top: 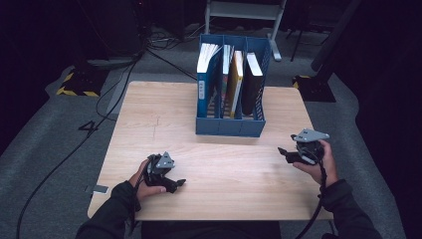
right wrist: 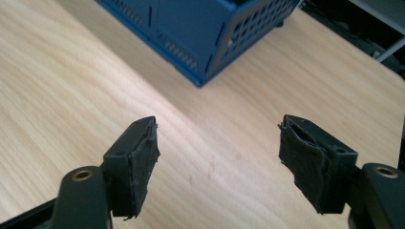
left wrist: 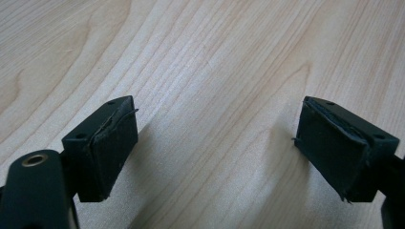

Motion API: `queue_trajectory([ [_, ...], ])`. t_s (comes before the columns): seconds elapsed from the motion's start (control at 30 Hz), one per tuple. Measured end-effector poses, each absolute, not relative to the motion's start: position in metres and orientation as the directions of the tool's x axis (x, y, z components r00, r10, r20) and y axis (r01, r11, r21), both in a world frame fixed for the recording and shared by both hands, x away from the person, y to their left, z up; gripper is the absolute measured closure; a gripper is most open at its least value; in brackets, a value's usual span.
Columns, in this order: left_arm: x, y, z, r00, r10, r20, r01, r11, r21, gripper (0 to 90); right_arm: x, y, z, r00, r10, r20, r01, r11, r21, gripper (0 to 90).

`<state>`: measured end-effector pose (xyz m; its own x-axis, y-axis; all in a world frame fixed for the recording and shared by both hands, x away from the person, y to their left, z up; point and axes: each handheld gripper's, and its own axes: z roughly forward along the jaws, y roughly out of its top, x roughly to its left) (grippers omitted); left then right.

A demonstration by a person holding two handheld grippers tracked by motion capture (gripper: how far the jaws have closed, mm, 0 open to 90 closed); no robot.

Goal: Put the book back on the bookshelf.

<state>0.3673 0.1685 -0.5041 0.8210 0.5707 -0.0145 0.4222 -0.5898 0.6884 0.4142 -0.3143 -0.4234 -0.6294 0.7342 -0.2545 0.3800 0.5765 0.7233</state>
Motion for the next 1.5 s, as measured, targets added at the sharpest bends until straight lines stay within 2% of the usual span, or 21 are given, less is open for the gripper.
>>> queue_trajectory([
  [0.47,0.368,0.168,-0.504,0.819,0.573,-0.016,0.425,-0.588,0.688,14.4,0.388,-0.353,-0.471,-0.651,0.728,-0.214,0.418,0.58,0.7,29.4],
  [0.77,0.368,0.168,-0.504,0.819,0.574,-0.015,0.425,-0.588,0.689,14.4,0.373,-0.378,-0.496,-0.645,0.758,-0.098,0.478,0.5,0.722,28.7],
  [1.0,0.367,0.168,-0.504,0.818,0.574,-0.014,0.425,-0.588,0.688,14.5,0.365,-0.398,-0.503,-0.609,0.793,-0.004,0.526,0.407,0.746,24.4],
  [1.5,0.367,0.168,-0.504,0.818,0.575,-0.014,0.425,-0.588,0.688,14.4,0.362,-0.4,-0.504,-0.595,0.804,-0.004,0.534,0.399,0.745,24.0],
])
